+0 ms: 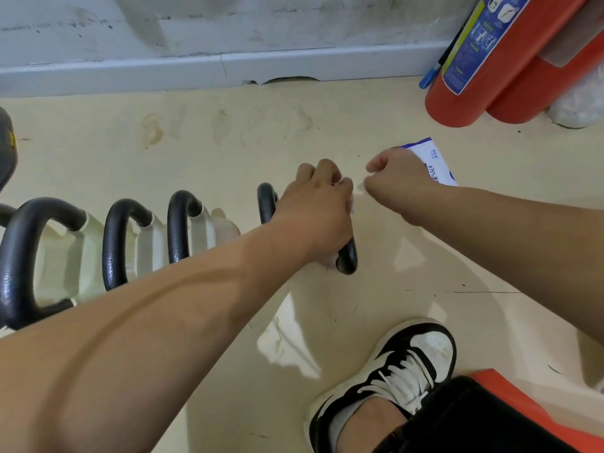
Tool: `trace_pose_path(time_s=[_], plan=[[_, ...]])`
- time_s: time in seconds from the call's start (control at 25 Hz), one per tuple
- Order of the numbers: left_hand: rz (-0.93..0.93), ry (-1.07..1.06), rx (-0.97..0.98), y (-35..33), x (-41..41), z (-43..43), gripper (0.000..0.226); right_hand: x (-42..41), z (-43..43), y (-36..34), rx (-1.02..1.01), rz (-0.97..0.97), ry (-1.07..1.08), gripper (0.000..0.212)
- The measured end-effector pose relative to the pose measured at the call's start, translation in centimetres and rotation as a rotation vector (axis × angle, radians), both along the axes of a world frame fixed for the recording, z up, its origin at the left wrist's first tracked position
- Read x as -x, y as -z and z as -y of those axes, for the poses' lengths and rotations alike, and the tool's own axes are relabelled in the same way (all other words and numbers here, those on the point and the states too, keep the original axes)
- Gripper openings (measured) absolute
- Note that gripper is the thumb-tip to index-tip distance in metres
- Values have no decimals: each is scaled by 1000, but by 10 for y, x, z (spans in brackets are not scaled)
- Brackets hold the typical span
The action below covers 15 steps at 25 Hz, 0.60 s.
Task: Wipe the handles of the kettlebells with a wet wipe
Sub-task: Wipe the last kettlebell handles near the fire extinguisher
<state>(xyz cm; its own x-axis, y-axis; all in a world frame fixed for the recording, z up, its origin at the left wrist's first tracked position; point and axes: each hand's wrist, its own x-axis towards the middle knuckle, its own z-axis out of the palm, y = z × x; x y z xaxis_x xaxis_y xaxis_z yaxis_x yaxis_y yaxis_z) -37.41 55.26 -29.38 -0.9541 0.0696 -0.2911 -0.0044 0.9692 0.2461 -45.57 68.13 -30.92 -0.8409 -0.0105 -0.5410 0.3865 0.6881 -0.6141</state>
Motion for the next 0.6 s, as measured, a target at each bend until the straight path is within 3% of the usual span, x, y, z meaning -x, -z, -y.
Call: trace_pose_path(time_s=[0.08, 0.28, 0.44, 0.6], plan=[[-22, -26, -12, 1, 5, -3, 33, -4, 15, -7, 166, 67, 124, 27], [-167, -448, -465, 0, -45, 5, 41, -20, 50, -10, 331, 304, 271, 24], [-136, -460, -563, -5, -55, -2, 45, -12, 55, -12, 456, 530, 332, 13], [-145, -511, -588, -9, -60, -1, 50, -20, 45, -10, 520, 552, 320, 15]])
